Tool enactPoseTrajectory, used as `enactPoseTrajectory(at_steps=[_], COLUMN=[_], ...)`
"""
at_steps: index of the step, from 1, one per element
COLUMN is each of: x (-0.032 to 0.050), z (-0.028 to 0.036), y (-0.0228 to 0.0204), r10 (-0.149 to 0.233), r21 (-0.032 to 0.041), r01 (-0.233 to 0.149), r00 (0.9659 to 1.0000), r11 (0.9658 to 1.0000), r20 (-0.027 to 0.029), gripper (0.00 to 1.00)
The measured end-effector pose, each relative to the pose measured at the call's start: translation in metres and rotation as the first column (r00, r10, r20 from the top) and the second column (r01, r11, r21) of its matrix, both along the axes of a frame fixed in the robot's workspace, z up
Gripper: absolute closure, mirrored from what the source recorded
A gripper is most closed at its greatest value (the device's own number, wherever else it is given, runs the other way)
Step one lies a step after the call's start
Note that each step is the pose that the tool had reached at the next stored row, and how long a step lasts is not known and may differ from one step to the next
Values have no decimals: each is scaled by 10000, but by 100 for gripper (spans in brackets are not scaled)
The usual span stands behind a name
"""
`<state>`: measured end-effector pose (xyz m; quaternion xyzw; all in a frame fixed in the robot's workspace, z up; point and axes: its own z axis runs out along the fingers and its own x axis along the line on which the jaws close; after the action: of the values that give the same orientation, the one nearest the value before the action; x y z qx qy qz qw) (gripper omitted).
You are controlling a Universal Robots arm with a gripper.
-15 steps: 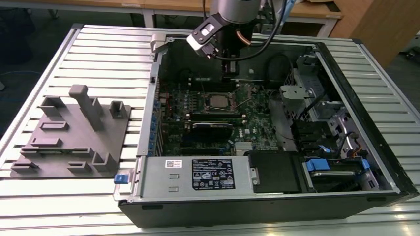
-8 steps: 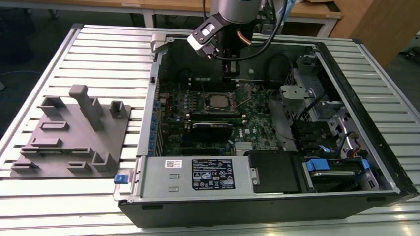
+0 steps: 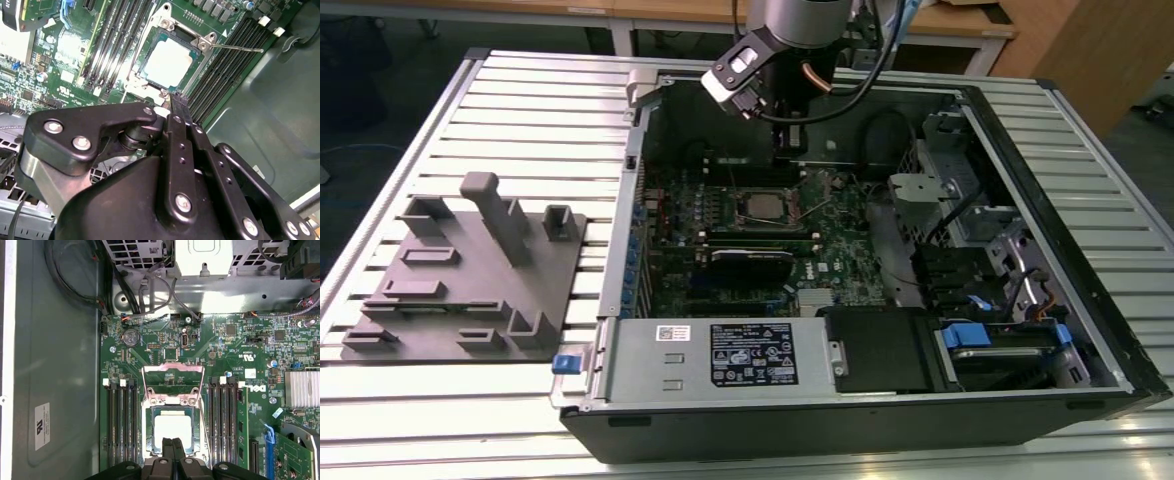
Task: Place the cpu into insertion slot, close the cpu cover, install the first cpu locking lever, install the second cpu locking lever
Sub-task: 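Close the cpu cover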
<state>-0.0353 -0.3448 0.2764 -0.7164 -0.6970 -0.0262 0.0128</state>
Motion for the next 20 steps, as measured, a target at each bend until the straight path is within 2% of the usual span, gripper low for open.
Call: enactPoseTrajectory(at_steps=[7,20], x=[33,43], z=[0,0], y=[0,0], r10=[2,0], r21=[-1,-1], r01=[-2,0], r00=[10000,10000], r11=[10000,10000], r20=[-1,0], gripper=[89,89])
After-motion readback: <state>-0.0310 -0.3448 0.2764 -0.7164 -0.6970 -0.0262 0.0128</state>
